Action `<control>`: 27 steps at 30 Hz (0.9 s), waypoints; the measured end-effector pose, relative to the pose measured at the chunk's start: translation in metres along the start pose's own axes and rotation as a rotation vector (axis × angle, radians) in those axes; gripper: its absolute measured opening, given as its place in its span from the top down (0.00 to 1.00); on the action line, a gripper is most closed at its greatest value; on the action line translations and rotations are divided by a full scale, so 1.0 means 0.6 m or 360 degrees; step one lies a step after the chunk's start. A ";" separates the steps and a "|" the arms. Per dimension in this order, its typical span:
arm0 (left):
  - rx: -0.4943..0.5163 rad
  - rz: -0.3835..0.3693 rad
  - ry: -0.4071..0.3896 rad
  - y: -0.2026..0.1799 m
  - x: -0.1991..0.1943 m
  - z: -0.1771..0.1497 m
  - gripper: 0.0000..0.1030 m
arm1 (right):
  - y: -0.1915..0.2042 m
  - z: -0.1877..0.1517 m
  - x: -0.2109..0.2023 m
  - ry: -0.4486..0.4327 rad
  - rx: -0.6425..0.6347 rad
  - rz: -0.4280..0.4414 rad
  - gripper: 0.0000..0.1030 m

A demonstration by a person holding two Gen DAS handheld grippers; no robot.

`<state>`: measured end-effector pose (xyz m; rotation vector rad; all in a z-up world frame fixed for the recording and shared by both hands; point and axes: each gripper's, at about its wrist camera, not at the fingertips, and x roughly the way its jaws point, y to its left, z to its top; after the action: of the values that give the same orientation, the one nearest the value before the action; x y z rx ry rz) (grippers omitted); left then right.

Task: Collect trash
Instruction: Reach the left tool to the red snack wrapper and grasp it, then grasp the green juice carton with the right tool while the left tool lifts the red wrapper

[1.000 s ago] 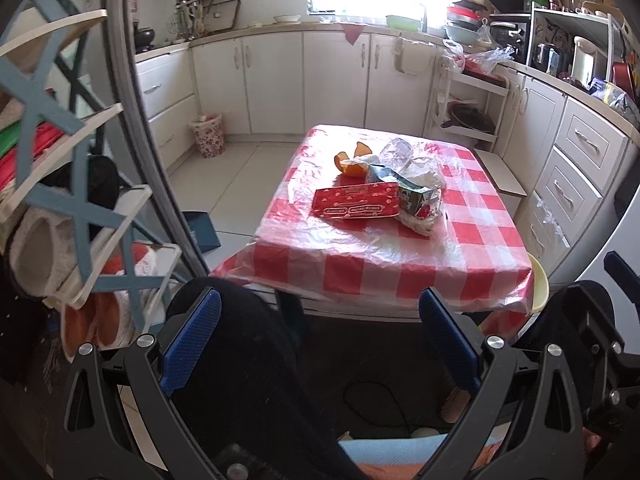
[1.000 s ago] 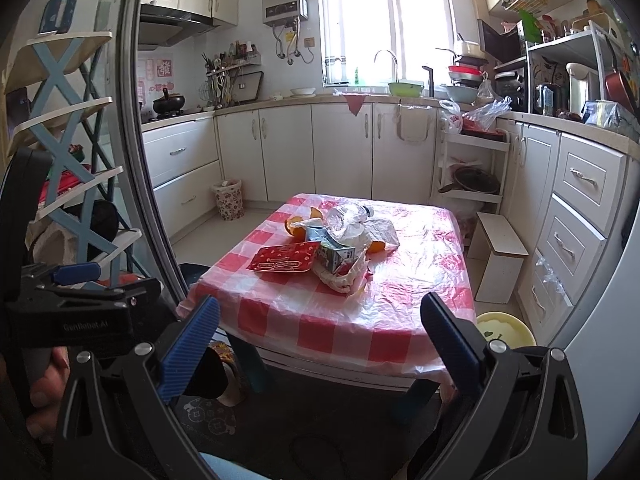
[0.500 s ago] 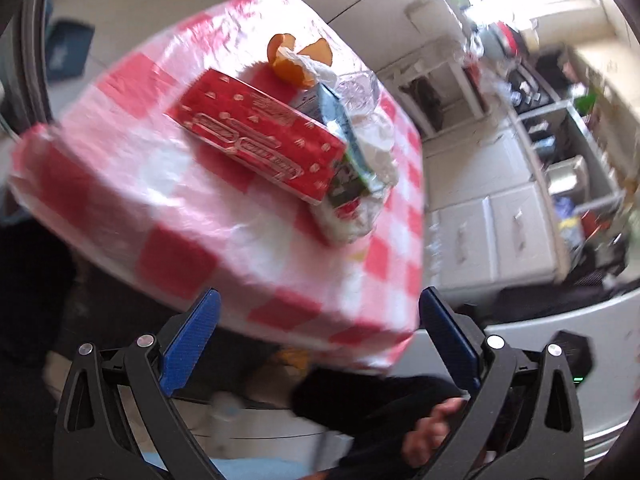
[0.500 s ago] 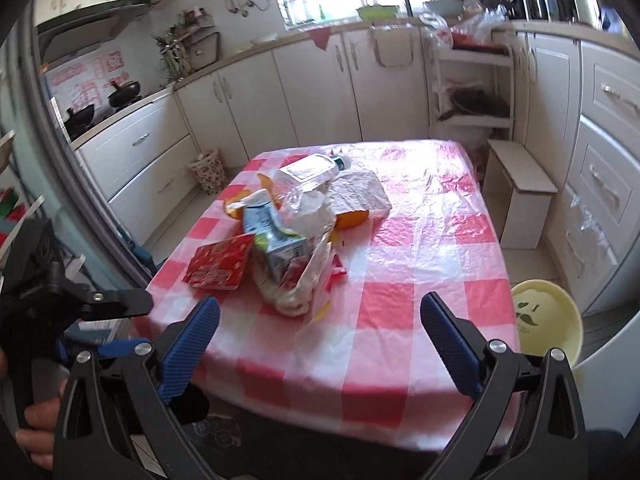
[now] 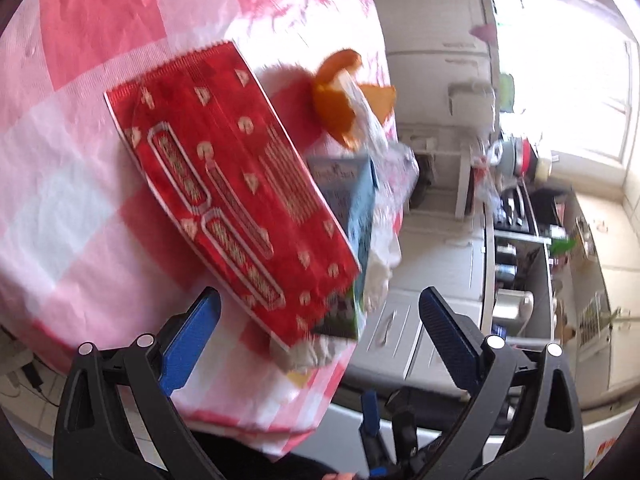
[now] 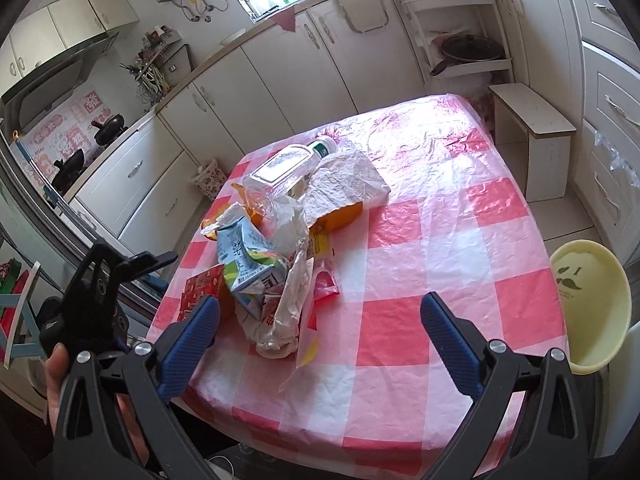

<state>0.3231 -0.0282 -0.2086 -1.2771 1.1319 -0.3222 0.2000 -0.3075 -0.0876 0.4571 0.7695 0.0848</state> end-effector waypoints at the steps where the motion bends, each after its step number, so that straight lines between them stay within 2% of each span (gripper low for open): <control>1: -0.0042 -0.0002 -0.0031 0.002 0.000 0.008 0.08 | -0.001 0.001 0.001 0.0001 0.0001 0.0000 0.06; 2: -0.0072 -0.0009 -0.0045 0.003 -0.005 0.016 0.09 | -0.002 0.002 0.003 0.0004 0.0001 0.0003 0.06; 4: -0.0118 0.0018 -0.0069 0.001 -0.004 0.026 0.28 | -0.002 0.002 0.007 0.0011 -0.0002 0.0004 0.06; 5: -0.0140 0.0033 -0.0067 0.000 -0.001 0.032 0.33 | -0.002 0.004 0.009 0.0012 -0.0007 0.0004 0.06; 7: -0.0158 0.0045 -0.0031 0.000 0.005 0.043 0.62 | 0.001 0.005 0.012 0.0010 -0.0018 0.0002 0.06; 8: -0.0152 0.0050 -0.0009 0.002 0.006 0.048 0.69 | 0.003 0.005 0.012 0.0009 -0.0022 -0.0001 0.06; 9: -0.0146 0.0073 0.0006 0.002 0.010 0.052 0.80 | 0.005 0.006 0.013 0.0005 -0.0027 -0.0005 0.06; 12: -0.0081 0.0181 -0.0018 -0.006 0.003 0.058 0.95 | 0.012 0.007 0.017 -0.0012 -0.0051 -0.0022 0.06; 15: 0.0031 0.0253 -0.0048 -0.026 -0.018 0.064 0.99 | 0.023 0.008 0.016 -0.0049 -0.0107 -0.0045 0.06; 19: 0.0284 0.0331 -0.0108 -0.074 -0.068 0.069 1.00 | 0.046 0.009 0.013 -0.0105 -0.0228 -0.0062 0.06; 23: 0.0649 0.0463 -0.0101 -0.133 -0.104 0.064 0.99 | 0.073 0.017 0.023 -0.0107 -0.0353 -0.0018 0.06; 25: 0.0856 0.0569 -0.0083 -0.161 -0.109 0.061 0.99 | 0.092 0.028 0.039 -0.0073 -0.0434 0.0021 0.06; 27: 0.0995 0.0627 -0.0075 -0.170 -0.116 0.055 0.99 | 0.118 0.038 0.063 -0.0022 -0.0555 0.0050 0.06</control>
<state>0.3557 0.0091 -0.0906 -0.4982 1.0969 -0.3130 0.2496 -0.2435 -0.0677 0.1382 0.7165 0.2407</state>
